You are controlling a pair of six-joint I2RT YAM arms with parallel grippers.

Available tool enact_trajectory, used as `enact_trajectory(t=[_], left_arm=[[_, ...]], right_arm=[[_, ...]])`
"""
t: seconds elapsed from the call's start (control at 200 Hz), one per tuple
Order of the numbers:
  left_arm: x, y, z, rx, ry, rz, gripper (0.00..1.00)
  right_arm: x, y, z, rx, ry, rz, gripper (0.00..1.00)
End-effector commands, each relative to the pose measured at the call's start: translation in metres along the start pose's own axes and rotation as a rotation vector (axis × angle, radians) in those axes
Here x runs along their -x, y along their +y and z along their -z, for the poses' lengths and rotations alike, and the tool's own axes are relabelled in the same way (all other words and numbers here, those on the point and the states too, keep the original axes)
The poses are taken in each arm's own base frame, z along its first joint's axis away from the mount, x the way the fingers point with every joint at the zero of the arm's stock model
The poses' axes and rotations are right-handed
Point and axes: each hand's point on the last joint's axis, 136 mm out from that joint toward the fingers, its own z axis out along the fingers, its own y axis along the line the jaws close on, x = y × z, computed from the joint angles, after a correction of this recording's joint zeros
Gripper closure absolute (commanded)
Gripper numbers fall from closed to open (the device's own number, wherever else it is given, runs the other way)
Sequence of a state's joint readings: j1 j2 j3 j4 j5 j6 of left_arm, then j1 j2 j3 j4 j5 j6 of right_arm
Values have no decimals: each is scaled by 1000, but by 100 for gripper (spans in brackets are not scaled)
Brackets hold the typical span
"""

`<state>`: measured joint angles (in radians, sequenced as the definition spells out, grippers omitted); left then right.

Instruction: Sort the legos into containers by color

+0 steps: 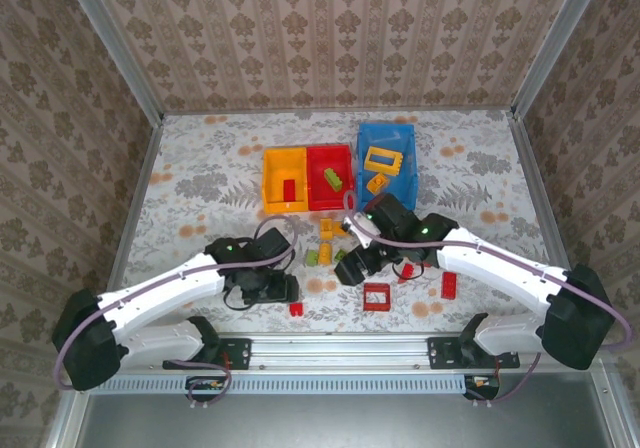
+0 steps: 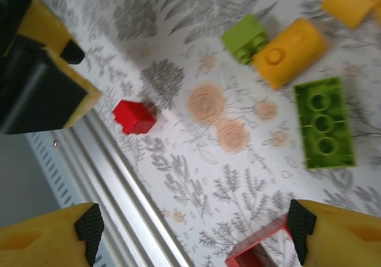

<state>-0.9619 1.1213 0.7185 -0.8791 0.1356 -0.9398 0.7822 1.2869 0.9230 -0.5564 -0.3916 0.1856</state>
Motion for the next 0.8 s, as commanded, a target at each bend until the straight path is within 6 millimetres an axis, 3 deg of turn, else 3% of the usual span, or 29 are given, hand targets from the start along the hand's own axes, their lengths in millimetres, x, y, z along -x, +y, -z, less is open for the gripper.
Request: enact_trajectory(t=[0.0,0.25,0.455,0.65,0.795], left_arm=[[-6,-9,-14,1,40,79,32],[1,-30,-40,59,85,39,32],[-10,-33,-51,60,147,13,37],[-1,-36,-39,92,97,-28,37],[16,-48,-16,115,15,-95,35]], right_arm=[[-6,17,-4,75,32,56,15],[-11,15,-2,60,44,61,16],[-13,12,-4,48,46,49,16],[-12,10,-6,43,43,37,16],[-12,9,-6,35,38,29,17]])
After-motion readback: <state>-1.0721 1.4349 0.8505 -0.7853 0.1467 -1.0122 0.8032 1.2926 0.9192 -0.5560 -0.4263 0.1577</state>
